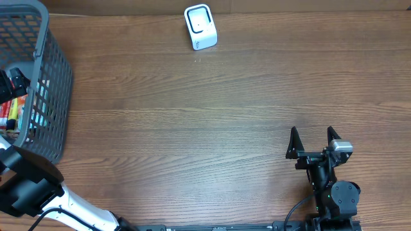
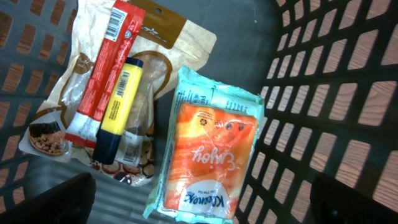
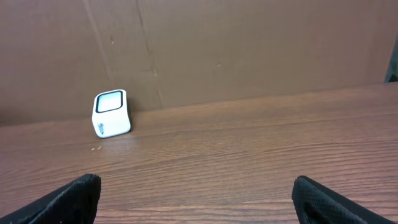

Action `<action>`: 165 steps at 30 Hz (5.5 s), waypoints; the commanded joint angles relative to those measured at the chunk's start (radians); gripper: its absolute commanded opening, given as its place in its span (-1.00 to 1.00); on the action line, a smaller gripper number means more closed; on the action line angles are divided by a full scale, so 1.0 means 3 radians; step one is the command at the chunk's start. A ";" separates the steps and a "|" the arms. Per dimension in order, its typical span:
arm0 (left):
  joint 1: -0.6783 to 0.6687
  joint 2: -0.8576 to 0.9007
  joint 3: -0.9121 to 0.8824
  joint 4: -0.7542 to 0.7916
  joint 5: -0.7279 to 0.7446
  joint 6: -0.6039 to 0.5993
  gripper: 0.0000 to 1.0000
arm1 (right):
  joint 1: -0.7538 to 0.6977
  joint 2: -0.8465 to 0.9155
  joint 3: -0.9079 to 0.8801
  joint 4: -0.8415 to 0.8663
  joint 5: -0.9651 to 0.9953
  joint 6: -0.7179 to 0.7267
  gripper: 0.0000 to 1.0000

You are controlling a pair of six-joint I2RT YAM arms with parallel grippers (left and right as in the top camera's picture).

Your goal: Scan the item barcode

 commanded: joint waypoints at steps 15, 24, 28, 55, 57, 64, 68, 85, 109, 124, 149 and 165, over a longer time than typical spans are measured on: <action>-0.0020 0.0051 -0.1010 0.0561 -0.0031 0.0434 1.00 | -0.0011 -0.0033 -0.0036 0.0019 0.0005 -0.0014 1.00; -0.0025 0.0051 -0.1363 0.0954 -0.0028 0.0496 0.99 | -0.0011 -0.0033 -0.0036 0.0020 0.0005 -0.0014 1.00; -0.0025 0.0051 -0.1521 0.1122 -0.0027 0.0493 0.99 | -0.0011 -0.0033 -0.0036 0.0019 0.0005 -0.0014 1.00; -0.0022 0.0048 -0.1502 0.1191 0.0006 0.0484 -0.03 | -0.0011 -0.0033 -0.0036 0.0020 0.0005 -0.0014 1.00; -0.0022 0.0047 -0.1413 0.1157 0.0006 0.0423 -0.05 | -0.0011 -0.0033 -0.0036 0.0019 0.0005 -0.0014 1.00; -0.0022 0.0032 -0.0832 0.0882 0.0005 0.0345 -0.10 | -0.0011 -0.0033 -0.0036 0.0019 0.0005 -0.0014 1.00; -0.0020 -0.0004 -0.0420 0.0721 0.0005 0.0287 -0.12 | -0.0011 -0.0033 -0.0036 0.0019 0.0005 -0.0014 1.00; -0.0023 -0.0649 0.0632 0.0479 0.0114 -0.0323 -0.17 | -0.0011 -0.0033 -0.0036 0.0019 0.0005 -0.0014 1.00; -0.0439 -0.1562 0.0635 0.0024 0.0966 -0.1282 -0.10 | -0.0011 -0.0033 -0.0036 0.0019 0.0005 -0.0014 1.00; -0.1595 -0.1567 0.0622 -0.0757 0.0643 -0.1256 -0.63 | -0.0011 -0.0033 -0.0036 0.0019 0.0005 -0.0014 1.00; -0.4102 -0.1453 -0.1582 0.0546 -0.0566 -0.2495 -0.77 | -0.0011 -0.0033 -0.0036 0.0020 0.0005 -0.0014 1.00; -0.5147 -0.0434 -0.2046 0.1974 -0.0698 -0.3039 -0.87 | -0.0011 -0.0033 -0.0036 0.0019 0.0005 -0.0014 1.00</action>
